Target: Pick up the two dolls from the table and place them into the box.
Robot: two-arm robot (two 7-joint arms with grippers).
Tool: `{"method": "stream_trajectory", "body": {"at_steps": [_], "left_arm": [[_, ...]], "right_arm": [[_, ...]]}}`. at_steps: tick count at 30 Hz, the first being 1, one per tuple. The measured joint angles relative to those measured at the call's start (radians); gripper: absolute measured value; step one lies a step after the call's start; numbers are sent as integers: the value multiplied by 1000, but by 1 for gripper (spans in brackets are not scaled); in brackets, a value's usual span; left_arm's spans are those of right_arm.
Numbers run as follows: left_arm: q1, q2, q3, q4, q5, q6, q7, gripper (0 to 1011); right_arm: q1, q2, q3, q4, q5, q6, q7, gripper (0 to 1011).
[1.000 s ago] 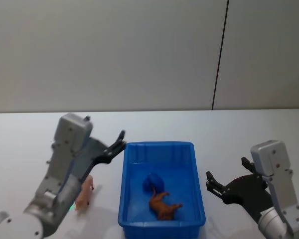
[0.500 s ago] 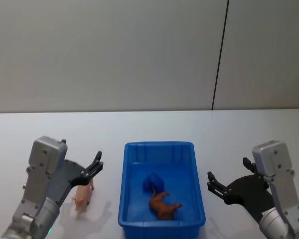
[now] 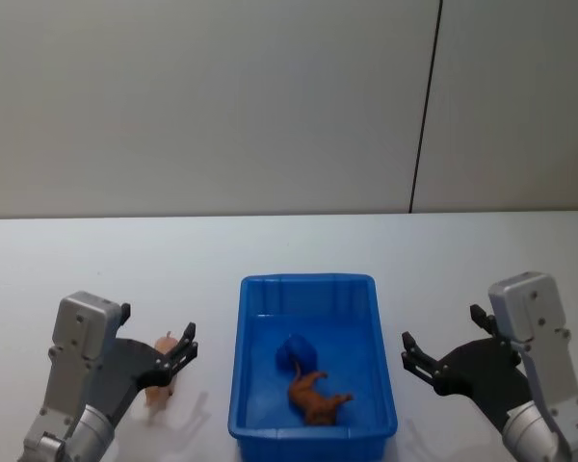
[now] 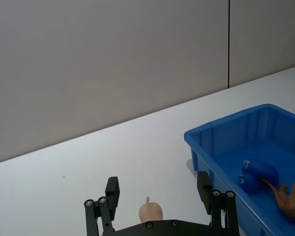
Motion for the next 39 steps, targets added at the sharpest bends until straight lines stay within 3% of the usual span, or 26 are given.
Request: {"method": "stream_trajectory", "body": {"at_steps": [35, 39], "left_arm": [[-30, -68, 1, 242, -61, -77, -155, 1001], [-37, -73, -2, 264, -61, -80, -171, 943]], "right_arm": [[0, 0, 0, 0, 0, 0, 0, 1001], [0, 0, 0, 0, 0, 0, 0, 1001]]}}
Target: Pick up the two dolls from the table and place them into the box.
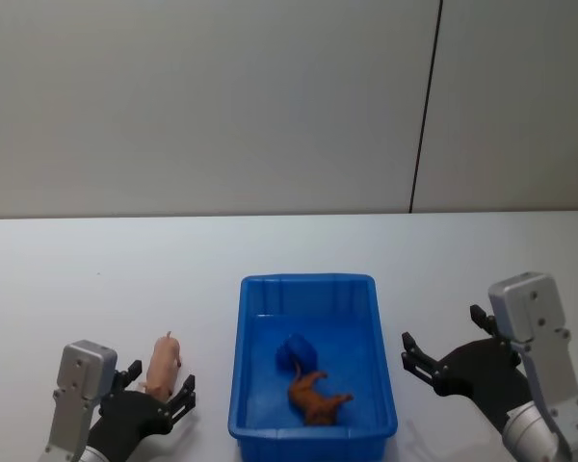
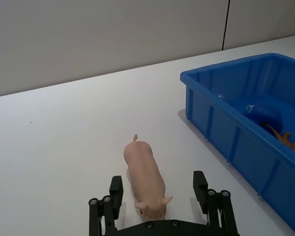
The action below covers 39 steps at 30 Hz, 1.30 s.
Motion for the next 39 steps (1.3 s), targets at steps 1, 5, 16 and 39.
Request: {"method": "stream_trajectory", "body": {"at_steps": [1, 5, 16, 39], "left_arm": [[-2, -1, -1, 3, 0, 0, -3, 914], [-11, -5, -4, 21, 5, -1, -17, 815], [-33, -19, -10, 61, 20, -9, -53, 474], [-79, -35, -29, 14, 81, -48, -95, 387]], "right_arm": [[0, 0, 0, 0, 0, 0, 0, 1001], [0, 0, 0, 0, 0, 0, 0, 1001], [0, 0, 0, 0, 0, 0, 0, 1001], [0, 0, 0, 0, 0, 0, 0, 1001]]}}
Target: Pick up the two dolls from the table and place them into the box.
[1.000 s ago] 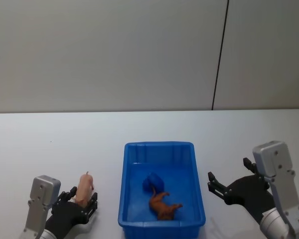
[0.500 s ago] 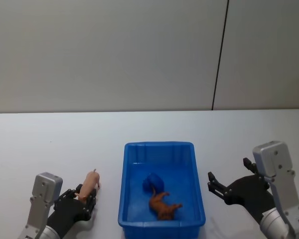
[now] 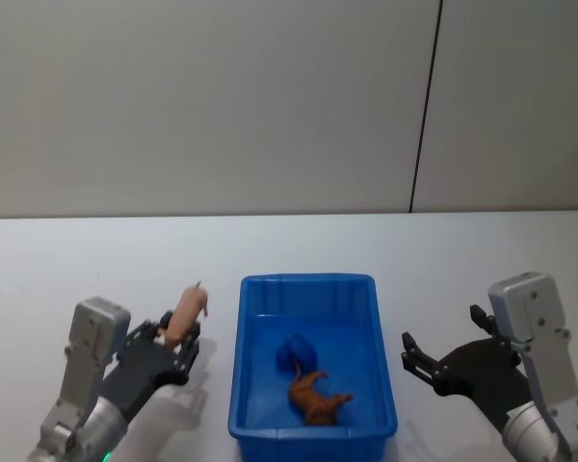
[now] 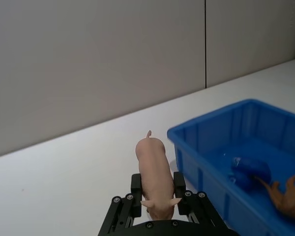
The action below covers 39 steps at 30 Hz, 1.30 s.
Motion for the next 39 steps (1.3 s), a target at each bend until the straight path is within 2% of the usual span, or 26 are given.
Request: {"method": "stream_trajectory", "body": {"at_steps": [7, 13, 17, 19, 24, 26, 28, 31, 35, 39], "left_arm": [[-33, -16, -2, -36, 36, -11, -30, 387], [-74, -49, 11, -56, 76, -13, -79, 389], [-92, -64, 17, -60, 89, -8, -100, 484], [-105, -77, 22, -61, 98, -5, -114, 584], [-122, -90, 27, -61, 108, -3, -133, 704], [-131, -98, 29, -61, 113, -3, -143, 796], [-135, -102, 30, -61, 115, -3, -147, 834], [-143, -109, 31, -61, 118, -6, -153, 952], [-148, -113, 32, -61, 119, -10, -156, 1001], [-152, -116, 32, -62, 120, -13, -160, 1001]], "right_arm": [[0, 0, 0, 0, 0, 0, 0, 1001], [0, 0, 0, 0, 0, 0, 0, 1001], [0, 0, 0, 0, 0, 0, 0, 1001], [0, 0, 0, 0, 0, 0, 0, 1001], [0, 0, 0, 0, 0, 0, 0, 1001], [0, 0, 0, 0, 0, 0, 0, 1001], [0, 0, 0, 0, 0, 0, 0, 1001], [0, 0, 0, 0, 0, 0, 0, 1001], [0, 0, 0, 0, 0, 0, 0, 1001], [0, 0, 0, 0, 0, 0, 0, 1001]]}}
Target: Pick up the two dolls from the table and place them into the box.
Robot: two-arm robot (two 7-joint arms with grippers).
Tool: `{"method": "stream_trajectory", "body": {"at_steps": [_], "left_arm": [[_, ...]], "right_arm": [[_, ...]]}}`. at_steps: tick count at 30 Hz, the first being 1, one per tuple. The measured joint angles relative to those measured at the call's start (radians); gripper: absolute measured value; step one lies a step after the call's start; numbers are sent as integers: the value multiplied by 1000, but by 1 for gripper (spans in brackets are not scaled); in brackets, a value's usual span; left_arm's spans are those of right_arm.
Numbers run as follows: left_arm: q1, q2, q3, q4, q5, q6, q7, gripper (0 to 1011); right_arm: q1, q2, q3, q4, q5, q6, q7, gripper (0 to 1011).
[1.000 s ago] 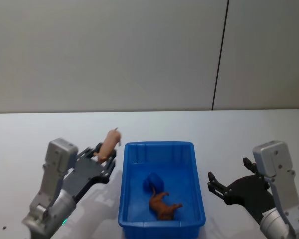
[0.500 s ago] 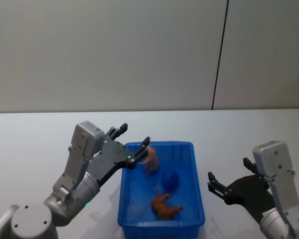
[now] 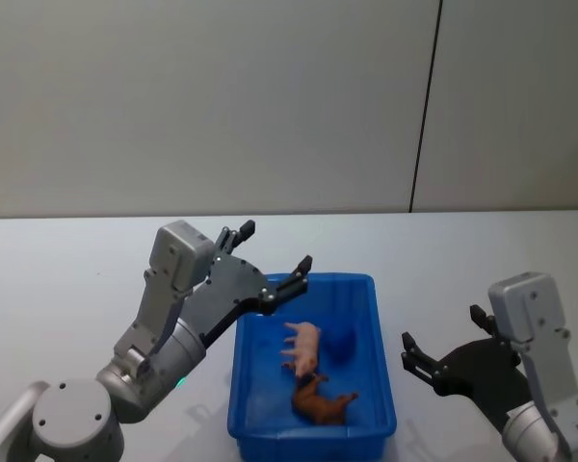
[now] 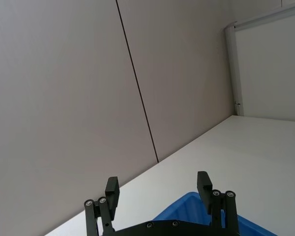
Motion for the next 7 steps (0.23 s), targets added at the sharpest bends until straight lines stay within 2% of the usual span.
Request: {"method": "stream_trajectory", "body": {"at_steps": [7], "left_arm": [[-4, -4, 1, -1, 2, -3, -3, 1001]], "right_arm": [[0, 0, 0, 0, 0, 0, 0, 1001]]}}
